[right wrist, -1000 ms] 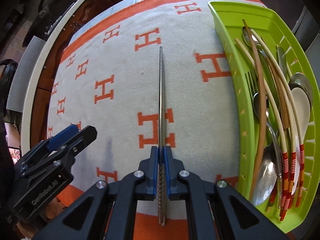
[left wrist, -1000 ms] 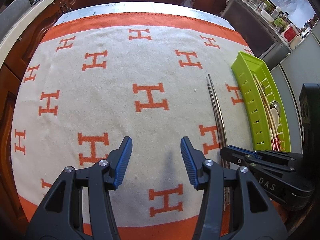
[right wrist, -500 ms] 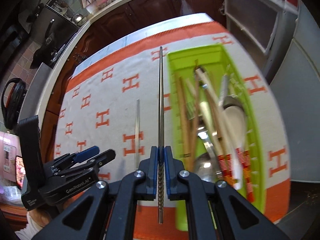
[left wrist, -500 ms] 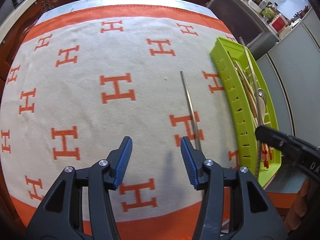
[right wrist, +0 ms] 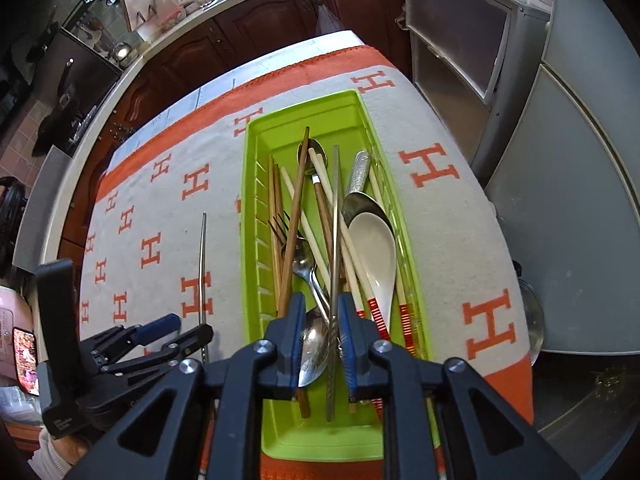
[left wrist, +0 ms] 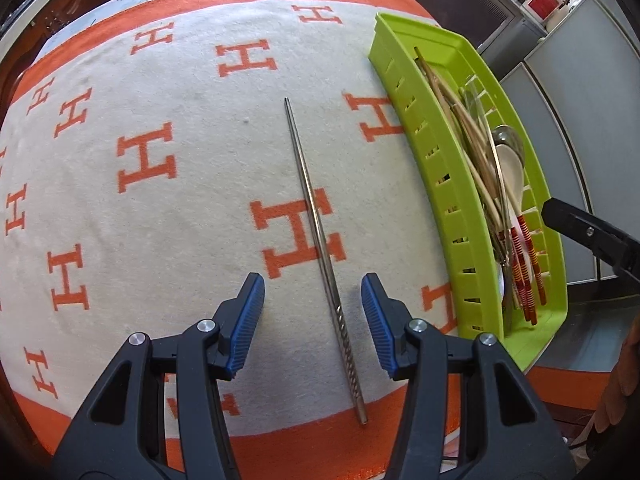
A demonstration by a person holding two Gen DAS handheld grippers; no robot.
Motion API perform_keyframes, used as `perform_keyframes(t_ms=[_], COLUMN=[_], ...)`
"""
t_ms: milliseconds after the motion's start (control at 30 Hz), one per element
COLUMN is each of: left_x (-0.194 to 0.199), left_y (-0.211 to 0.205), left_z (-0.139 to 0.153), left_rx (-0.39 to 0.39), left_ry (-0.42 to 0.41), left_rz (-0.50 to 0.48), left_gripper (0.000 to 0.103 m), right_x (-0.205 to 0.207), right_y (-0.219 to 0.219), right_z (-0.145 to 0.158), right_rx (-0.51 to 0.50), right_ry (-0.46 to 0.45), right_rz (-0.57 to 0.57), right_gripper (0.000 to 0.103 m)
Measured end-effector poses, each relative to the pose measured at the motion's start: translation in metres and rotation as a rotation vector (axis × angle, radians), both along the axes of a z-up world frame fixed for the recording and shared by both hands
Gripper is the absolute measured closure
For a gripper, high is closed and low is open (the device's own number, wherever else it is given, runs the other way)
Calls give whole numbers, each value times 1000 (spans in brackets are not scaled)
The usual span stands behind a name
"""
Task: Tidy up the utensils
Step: 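Carry a metal chopstick into the tray and open the right tool, then grasp the remaining metal chopstick with the left tool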
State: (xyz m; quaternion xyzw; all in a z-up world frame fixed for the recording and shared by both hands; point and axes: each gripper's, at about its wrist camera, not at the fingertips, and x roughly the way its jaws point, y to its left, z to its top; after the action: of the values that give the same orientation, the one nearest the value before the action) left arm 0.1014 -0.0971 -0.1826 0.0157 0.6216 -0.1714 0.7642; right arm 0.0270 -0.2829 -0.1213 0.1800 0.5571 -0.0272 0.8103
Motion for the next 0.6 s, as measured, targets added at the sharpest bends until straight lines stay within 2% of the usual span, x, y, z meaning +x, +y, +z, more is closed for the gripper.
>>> perform_keyframes(t_ms=[367,600], left_x=[0,-4], left_y=[-18,-37], left_z=[-7,-9], left_rx=[57,135], left_ry=[-15,-57], left_rz=[39,36], left_gripper=[56,56], right_x=[-11,-18], right_y=[-5,-5], right_z=[-7,-16], right_rx=[33,55], right_ry=[-25,-20], right_rz=[-16,-24], right_gripper=[87,87])
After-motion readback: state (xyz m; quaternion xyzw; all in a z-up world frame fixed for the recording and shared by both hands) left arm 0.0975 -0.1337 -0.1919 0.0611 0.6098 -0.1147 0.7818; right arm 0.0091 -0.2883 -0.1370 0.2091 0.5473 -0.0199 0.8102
